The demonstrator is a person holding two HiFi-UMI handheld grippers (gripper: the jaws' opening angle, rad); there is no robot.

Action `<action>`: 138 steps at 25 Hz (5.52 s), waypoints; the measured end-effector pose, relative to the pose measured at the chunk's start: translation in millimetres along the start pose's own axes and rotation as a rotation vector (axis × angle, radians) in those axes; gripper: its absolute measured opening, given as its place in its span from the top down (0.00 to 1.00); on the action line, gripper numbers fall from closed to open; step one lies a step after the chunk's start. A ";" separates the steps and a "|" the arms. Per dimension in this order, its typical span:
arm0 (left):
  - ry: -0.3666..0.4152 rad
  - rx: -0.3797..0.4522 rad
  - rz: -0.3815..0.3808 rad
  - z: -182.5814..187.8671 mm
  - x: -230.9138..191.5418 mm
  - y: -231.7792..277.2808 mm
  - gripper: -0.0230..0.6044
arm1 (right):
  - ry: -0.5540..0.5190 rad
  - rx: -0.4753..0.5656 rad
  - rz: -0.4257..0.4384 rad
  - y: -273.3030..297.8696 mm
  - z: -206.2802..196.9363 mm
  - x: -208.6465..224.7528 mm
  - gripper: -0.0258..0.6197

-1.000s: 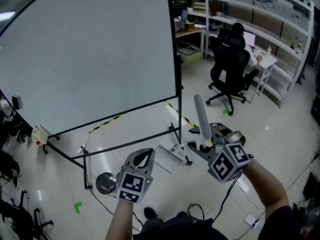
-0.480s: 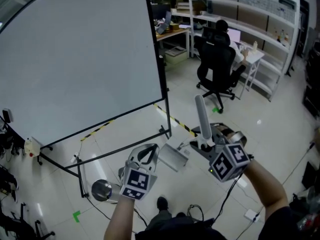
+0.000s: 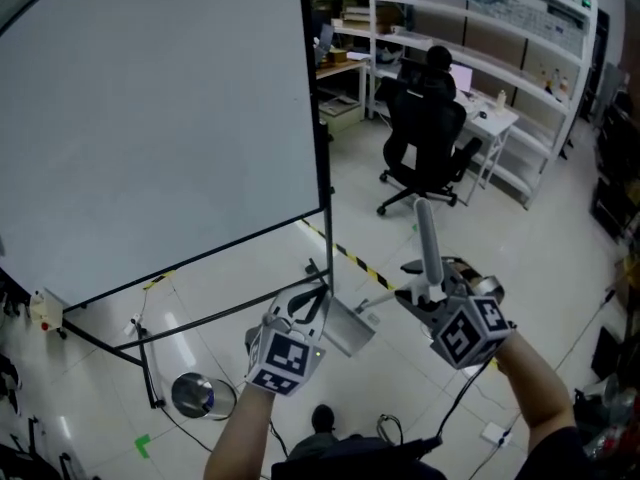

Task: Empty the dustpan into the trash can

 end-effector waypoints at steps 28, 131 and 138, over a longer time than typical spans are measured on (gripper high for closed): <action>-0.153 0.184 -0.279 -7.0 -26.5 94.4 0.97 | 0.162 -0.333 -0.220 -18.9 -53.5 52.1 0.67; -0.215 -0.147 -0.472 -127.5 153.0 239.1 0.97 | 0.723 -0.636 -0.387 -103.2 -442.4 -122.1 0.41; -0.187 -0.117 -0.507 -105.8 164.9 244.4 0.97 | 0.713 -0.618 -0.439 -129.4 -428.0 -122.0 0.41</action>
Point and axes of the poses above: the fingertips, and each gripper's own axes: y forward along the fingers, x to its right, z out of its top, the point moved 3 cm from there along -y, backward along the fingers, and after that the axes turned 13 degrees about x, right-handed, at the moved point
